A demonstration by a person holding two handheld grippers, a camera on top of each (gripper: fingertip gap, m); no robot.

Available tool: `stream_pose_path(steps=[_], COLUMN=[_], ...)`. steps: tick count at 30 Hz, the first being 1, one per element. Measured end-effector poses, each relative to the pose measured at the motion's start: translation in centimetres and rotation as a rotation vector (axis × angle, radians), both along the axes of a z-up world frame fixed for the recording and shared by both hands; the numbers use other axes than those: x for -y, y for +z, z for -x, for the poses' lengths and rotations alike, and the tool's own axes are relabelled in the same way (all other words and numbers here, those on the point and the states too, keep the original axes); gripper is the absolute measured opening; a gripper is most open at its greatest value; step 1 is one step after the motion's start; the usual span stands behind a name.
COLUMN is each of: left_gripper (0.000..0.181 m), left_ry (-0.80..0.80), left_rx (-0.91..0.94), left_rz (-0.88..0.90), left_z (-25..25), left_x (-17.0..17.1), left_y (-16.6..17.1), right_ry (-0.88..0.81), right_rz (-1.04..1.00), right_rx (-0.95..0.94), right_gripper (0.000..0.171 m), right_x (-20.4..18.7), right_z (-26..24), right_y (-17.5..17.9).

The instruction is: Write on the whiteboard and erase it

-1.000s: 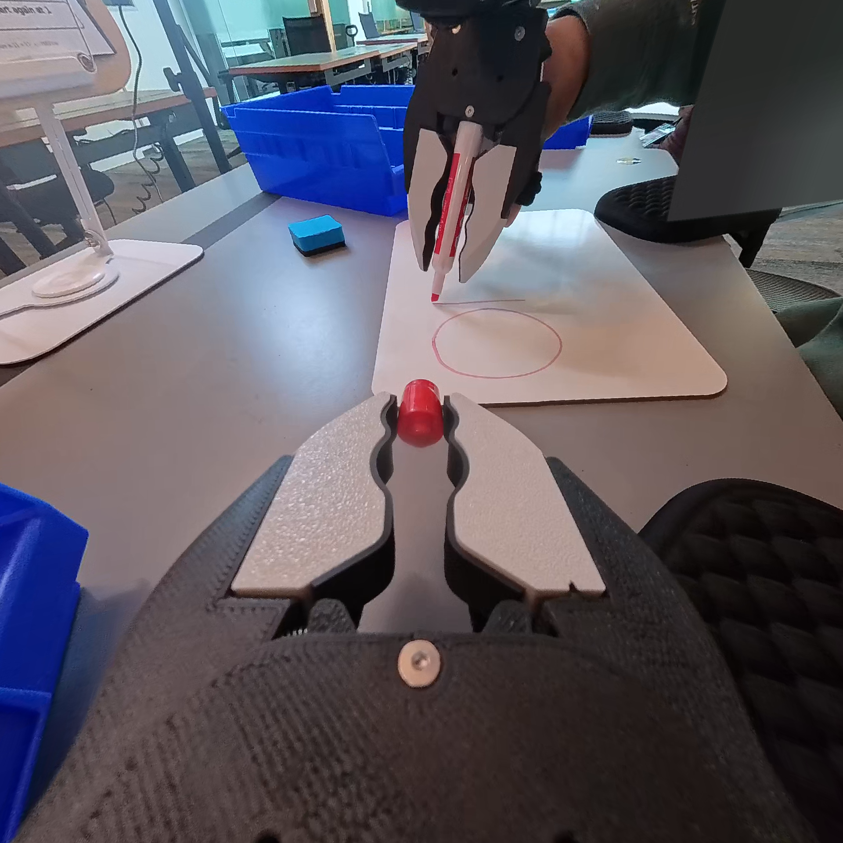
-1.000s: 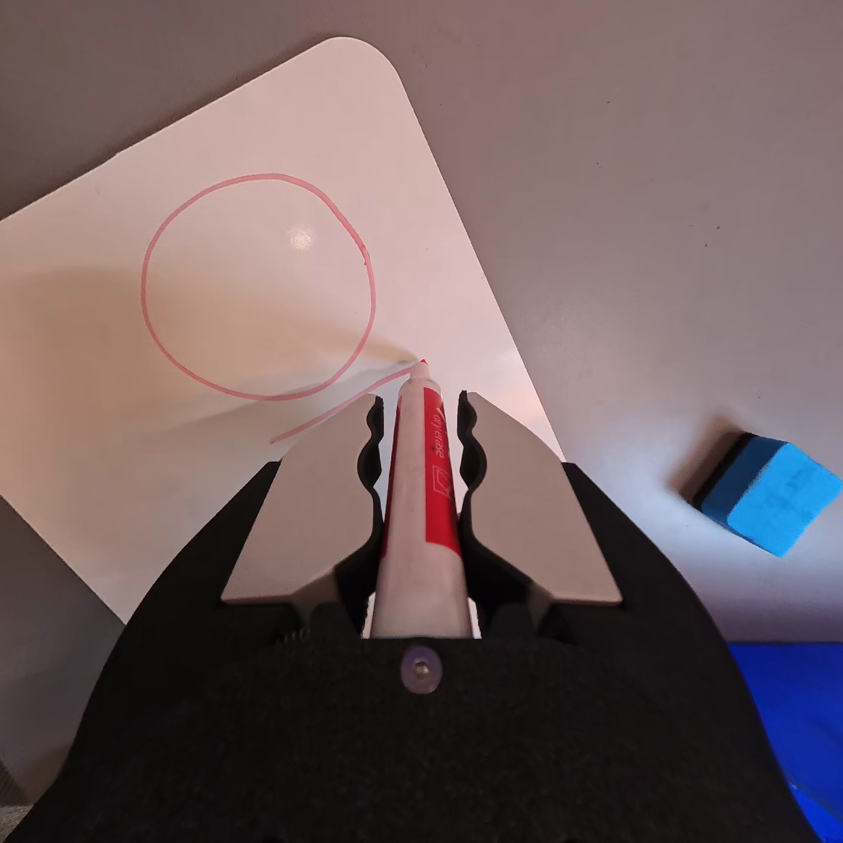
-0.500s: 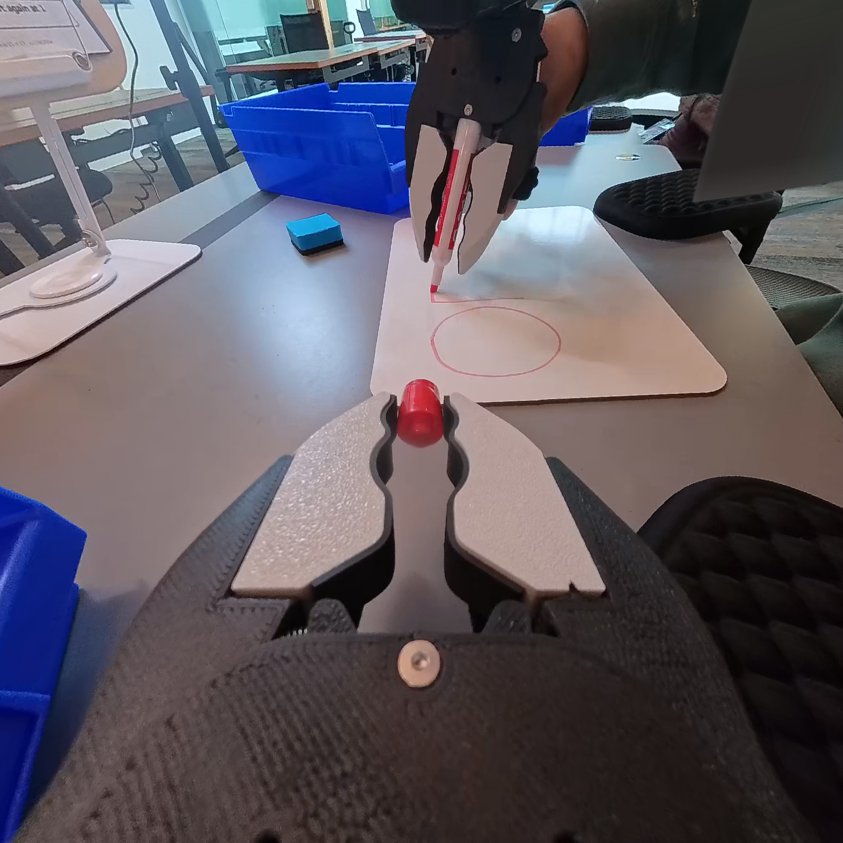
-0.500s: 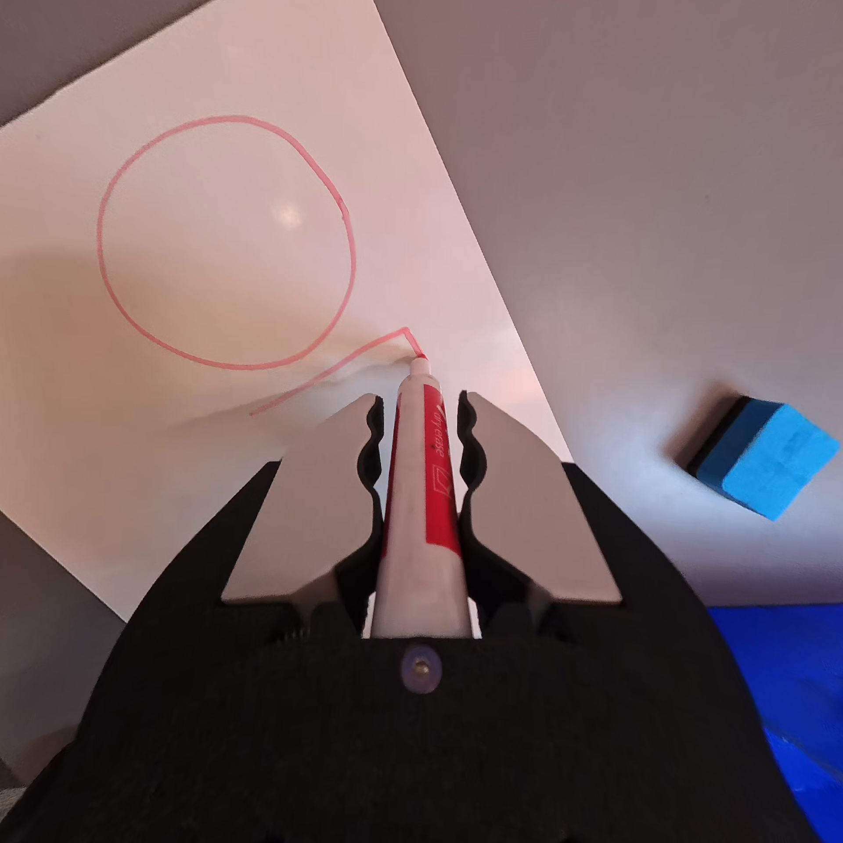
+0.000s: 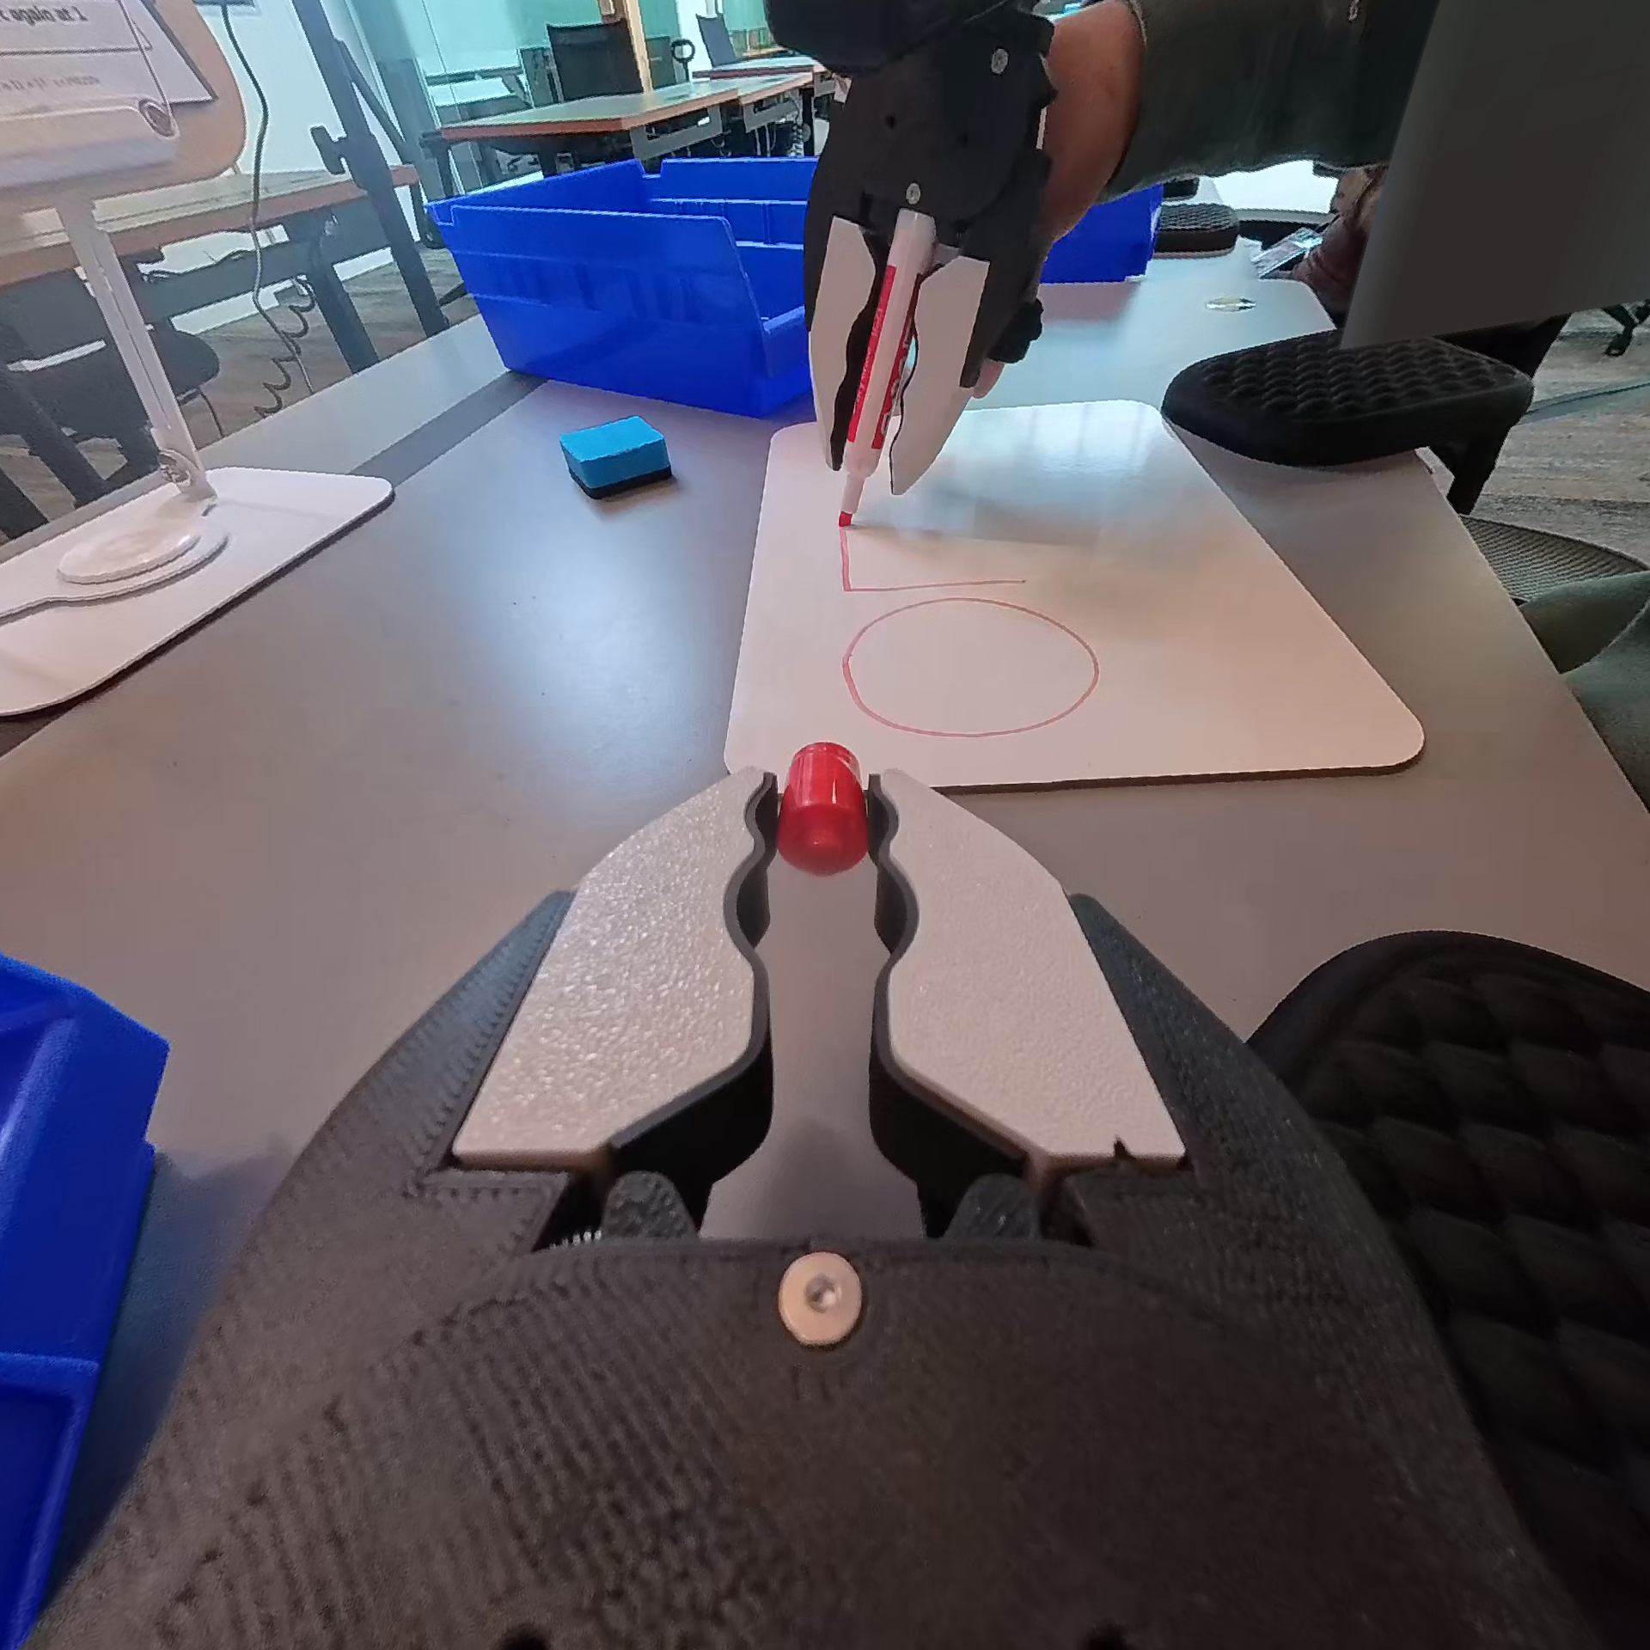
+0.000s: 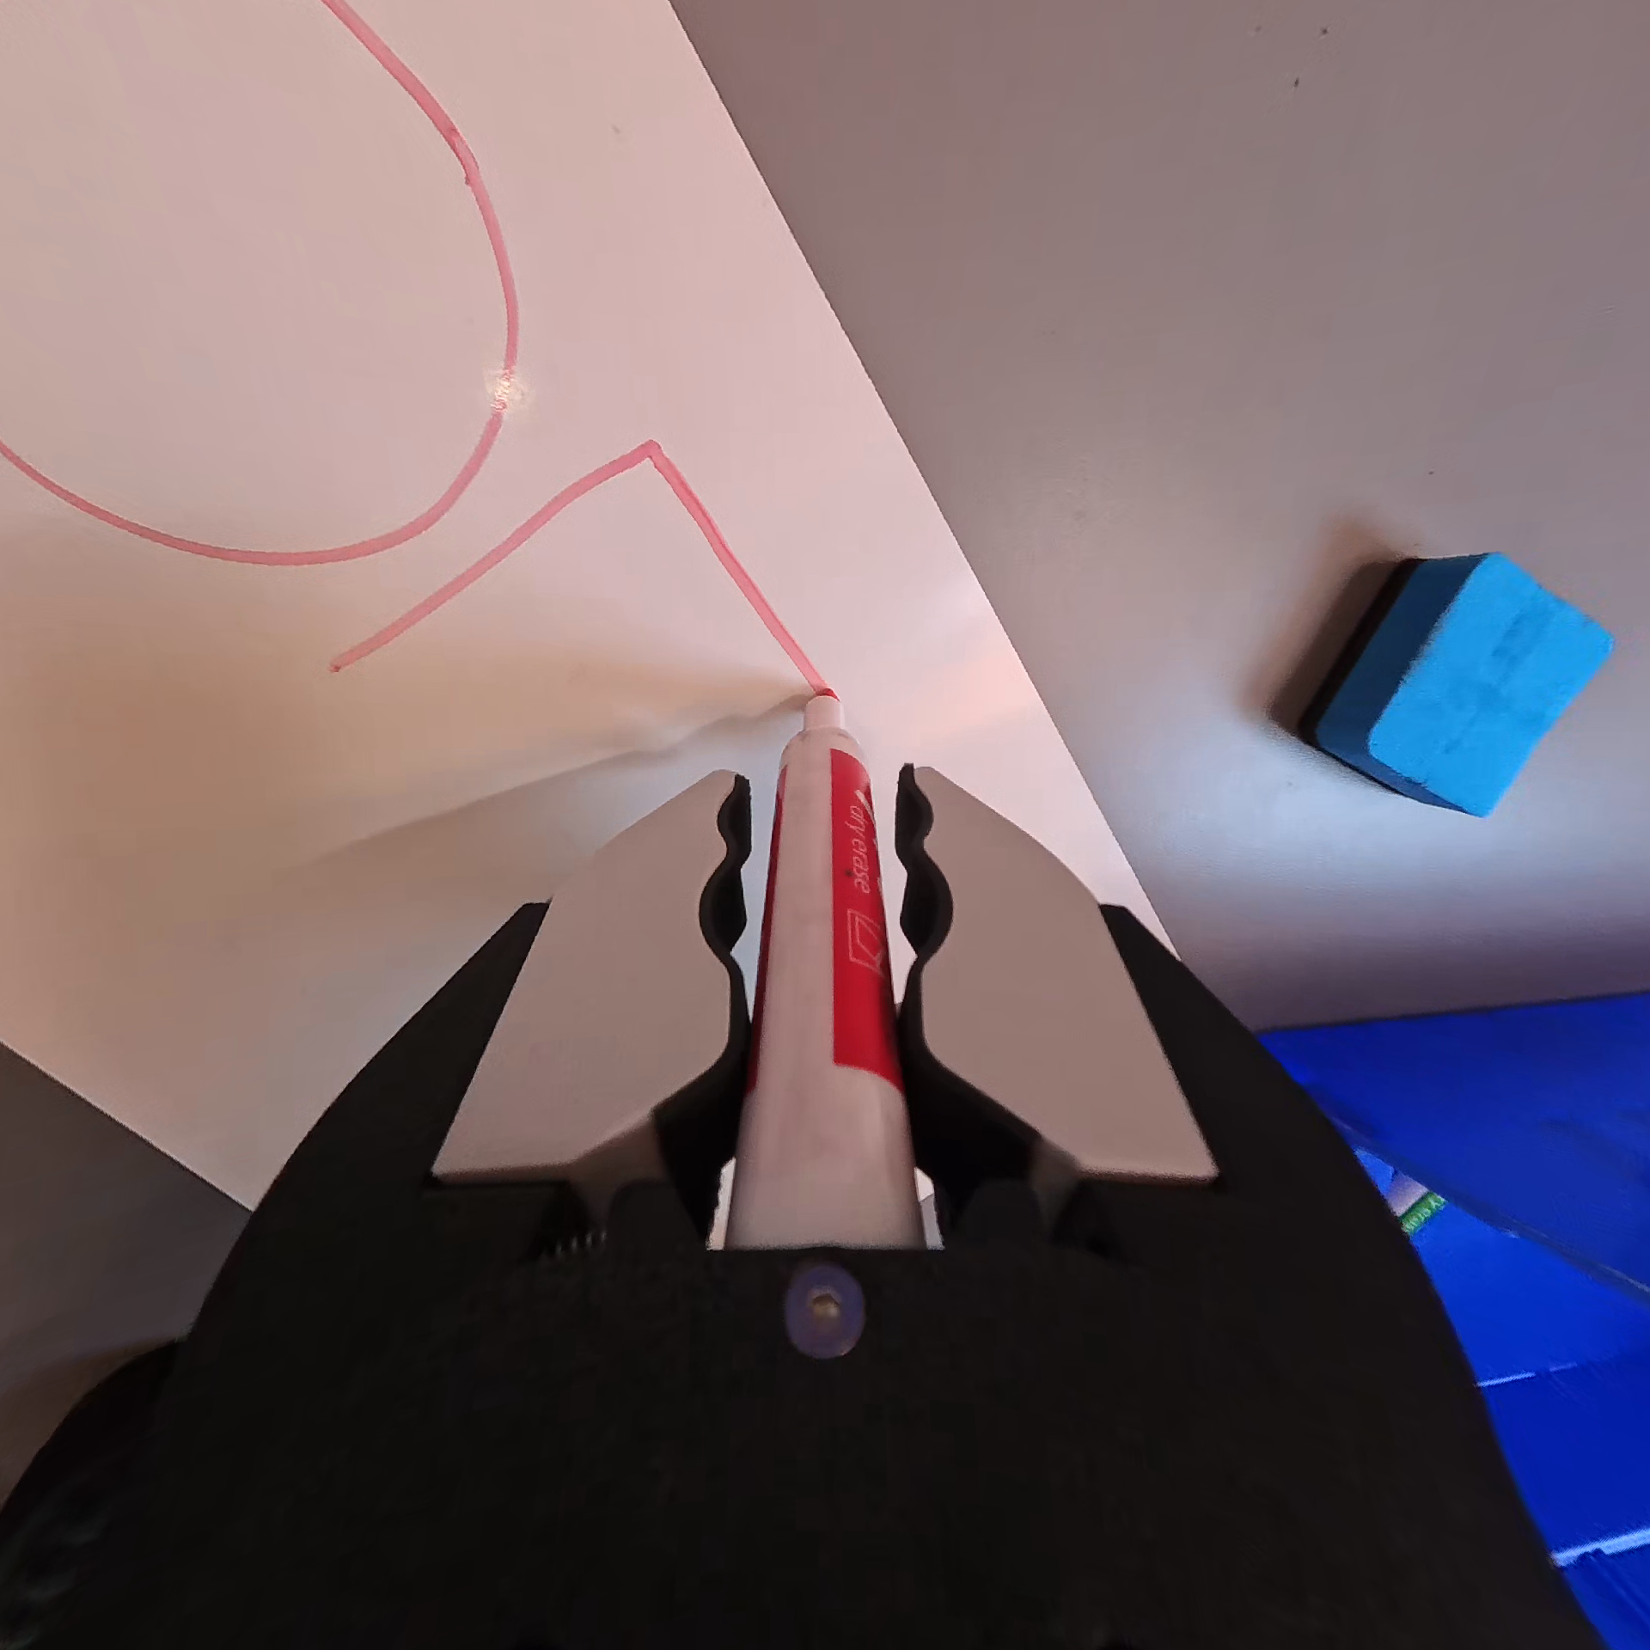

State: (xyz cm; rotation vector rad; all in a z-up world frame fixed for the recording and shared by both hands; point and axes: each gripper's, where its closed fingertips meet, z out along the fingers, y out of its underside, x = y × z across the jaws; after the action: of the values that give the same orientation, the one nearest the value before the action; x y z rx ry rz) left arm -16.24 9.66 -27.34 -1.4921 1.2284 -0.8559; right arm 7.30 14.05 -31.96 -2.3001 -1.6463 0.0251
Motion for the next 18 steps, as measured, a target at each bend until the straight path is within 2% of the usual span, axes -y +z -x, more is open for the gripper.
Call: stream_pose_path(steps=[5, 14, 18], left_gripper=[0.019, 0.019, 0.019], left_ry=[-0.001, -0.001, -0.001], left_rx=[-0.003, -0.007, -0.010], left_rz=[-0.001, -0.003, -0.005], left_z=[0.0, 0.0, -0.1], left_x=[0.0, 0.0, 0.0], left_y=[0.0, -0.1, -0.1], right_ry=[0.001, -0.024, -0.036], right_rz=[0.006, 0.024, 0.016], right_rx=[0.011, 0.017, 0.011], right_gripper=[0.032, 0.032, 0.033], right_x=[1.2, 6.0, 6.6], right_z=[-0.4, -2.2, -2.5], right_y=[0.0, 0.1, 0.0])
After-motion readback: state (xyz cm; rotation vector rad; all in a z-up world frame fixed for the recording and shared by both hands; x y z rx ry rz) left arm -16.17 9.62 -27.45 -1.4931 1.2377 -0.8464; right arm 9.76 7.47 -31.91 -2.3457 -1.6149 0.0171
